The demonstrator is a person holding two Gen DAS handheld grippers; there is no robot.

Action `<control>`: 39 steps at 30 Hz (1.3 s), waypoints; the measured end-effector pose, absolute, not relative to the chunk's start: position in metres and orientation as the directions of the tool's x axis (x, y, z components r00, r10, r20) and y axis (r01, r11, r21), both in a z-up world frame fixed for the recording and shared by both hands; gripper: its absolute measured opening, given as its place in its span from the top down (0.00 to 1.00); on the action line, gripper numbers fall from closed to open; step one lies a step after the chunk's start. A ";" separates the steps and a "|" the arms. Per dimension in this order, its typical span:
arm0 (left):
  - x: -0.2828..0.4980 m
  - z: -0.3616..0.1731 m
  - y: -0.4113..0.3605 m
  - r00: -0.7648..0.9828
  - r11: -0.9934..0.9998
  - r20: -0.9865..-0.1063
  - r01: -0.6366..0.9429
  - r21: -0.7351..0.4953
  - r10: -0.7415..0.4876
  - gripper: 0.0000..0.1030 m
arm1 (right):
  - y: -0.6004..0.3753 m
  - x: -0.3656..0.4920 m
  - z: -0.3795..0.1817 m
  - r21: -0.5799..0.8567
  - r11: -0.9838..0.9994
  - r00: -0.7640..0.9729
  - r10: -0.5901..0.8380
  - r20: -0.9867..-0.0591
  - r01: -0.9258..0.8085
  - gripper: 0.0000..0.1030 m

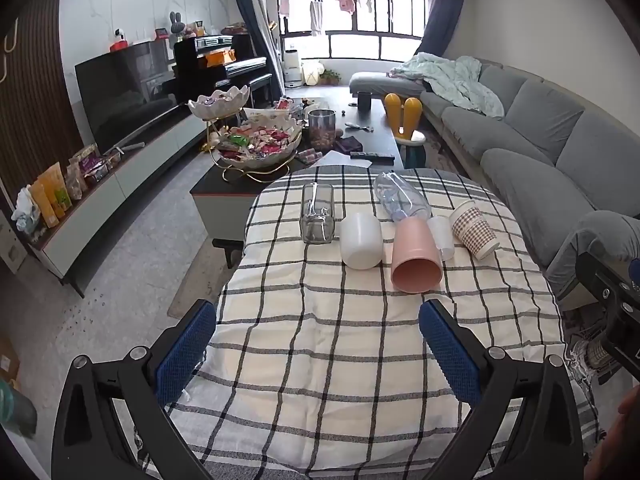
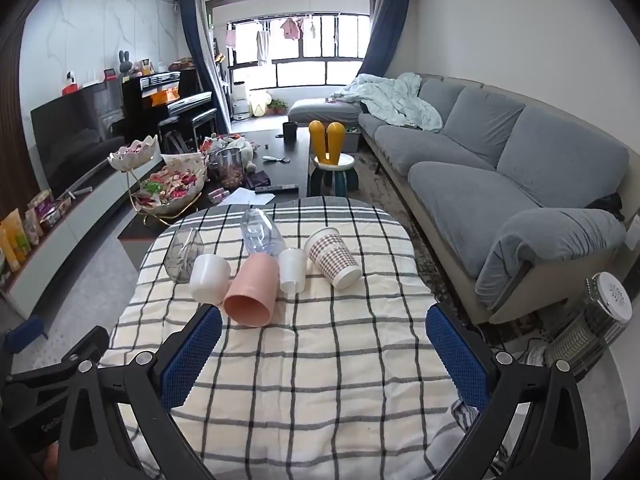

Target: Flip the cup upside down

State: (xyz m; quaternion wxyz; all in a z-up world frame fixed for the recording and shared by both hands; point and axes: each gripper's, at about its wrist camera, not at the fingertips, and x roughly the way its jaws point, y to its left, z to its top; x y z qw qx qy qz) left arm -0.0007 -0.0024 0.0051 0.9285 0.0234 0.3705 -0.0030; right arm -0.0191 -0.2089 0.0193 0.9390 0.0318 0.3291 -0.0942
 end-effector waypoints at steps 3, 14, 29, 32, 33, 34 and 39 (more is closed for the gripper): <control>-0.002 0.009 -0.002 0.726 0.999 -0.687 0.024 0.042 0.011 0.00 | -0.209 -0.019 0.019 -0.003 0.980 0.765 -0.157 -0.624 0.199 0.01; -0.003 0.009 -0.002 0.728 0.999 -0.686 0.023 0.041 0.012 0.00 | -0.209 -0.019 0.019 -0.001 0.980 0.765 -0.155 -0.625 0.198 0.01; -0.004 0.010 -0.003 0.727 0.999 -0.686 0.026 0.038 0.007 0.00 | -0.209 -0.019 0.020 -0.001 0.980 0.765 -0.155 -0.625 0.198 0.01; -0.005 0.011 -0.004 0.728 0.999 -0.686 0.029 0.040 0.006 0.00 | -0.209 -0.019 0.019 0.000 0.980 0.765 -0.155 -0.626 0.198 0.01; -0.005 0.011 -0.004 0.728 0.999 -0.686 0.029 0.039 0.006 0.00 | -0.209 -0.019 0.019 0.000 0.980 0.764 -0.154 -0.626 0.198 0.01; -0.005 0.011 -0.004 0.728 0.999 -0.686 0.029 0.039 0.006 0.00 | -0.209 -0.019 0.019 0.000 0.980 0.764 -0.154 -0.626 0.198 0.01; -0.005 0.010 -0.004 0.727 0.999 -0.686 0.029 0.040 0.007 0.00 | -0.209 -0.018 0.018 0.000 0.980 0.765 -0.154 -0.626 0.197 0.01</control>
